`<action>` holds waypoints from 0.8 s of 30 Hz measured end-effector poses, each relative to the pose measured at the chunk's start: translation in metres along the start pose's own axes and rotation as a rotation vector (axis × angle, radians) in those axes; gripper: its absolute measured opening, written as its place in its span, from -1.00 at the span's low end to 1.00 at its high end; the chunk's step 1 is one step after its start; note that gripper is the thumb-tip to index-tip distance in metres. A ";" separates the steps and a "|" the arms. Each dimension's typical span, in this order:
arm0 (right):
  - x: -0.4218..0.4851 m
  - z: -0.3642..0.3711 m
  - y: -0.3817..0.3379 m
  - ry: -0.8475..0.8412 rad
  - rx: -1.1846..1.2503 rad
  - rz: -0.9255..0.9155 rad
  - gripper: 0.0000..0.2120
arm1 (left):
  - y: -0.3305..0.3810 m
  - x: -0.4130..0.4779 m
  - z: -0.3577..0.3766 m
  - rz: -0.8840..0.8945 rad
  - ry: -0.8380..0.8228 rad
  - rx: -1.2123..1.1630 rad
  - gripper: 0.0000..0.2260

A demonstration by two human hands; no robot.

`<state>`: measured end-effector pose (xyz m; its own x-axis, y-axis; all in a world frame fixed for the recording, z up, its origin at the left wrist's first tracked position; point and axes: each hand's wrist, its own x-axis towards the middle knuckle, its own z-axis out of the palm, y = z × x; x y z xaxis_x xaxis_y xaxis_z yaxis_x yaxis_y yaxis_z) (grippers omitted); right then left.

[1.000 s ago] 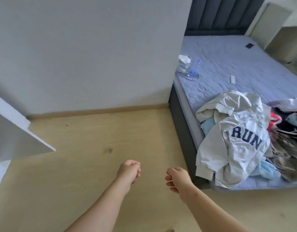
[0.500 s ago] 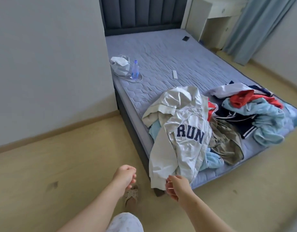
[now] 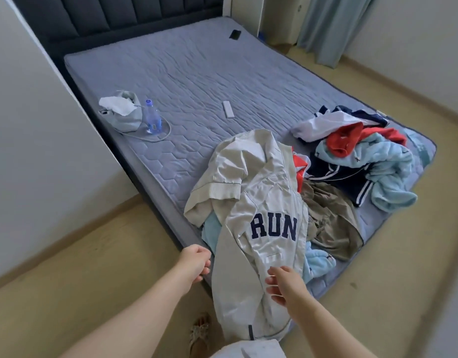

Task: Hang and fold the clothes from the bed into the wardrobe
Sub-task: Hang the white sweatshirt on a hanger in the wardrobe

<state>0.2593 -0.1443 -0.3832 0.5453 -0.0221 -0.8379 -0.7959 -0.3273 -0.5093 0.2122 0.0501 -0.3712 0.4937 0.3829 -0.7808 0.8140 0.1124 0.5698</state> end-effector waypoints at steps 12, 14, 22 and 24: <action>0.132 -0.085 -0.088 -0.009 -0.112 0.015 -0.86 | 0.082 0.078 0.100 -0.100 0.068 -0.030 -0.87; 0.165 -0.103 -0.105 -0.039 -0.176 0.015 -0.85 | 0.091 0.092 0.129 -0.134 0.098 -0.079 -0.87; 0.312 -0.145 -0.141 -0.108 -0.422 0.000 -0.91 | 0.111 0.175 0.250 -0.226 0.154 -0.203 -0.87; 0.347 -0.148 -0.146 -0.108 -0.517 -0.034 -0.86 | 0.116 0.201 0.272 -0.229 0.146 -0.195 -0.86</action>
<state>0.6037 -0.2441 -0.5703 0.5171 0.0851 -0.8517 -0.5295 -0.7499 -0.3965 0.4893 -0.1092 -0.5316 0.2437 0.4535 -0.8573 0.8179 0.3789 0.4329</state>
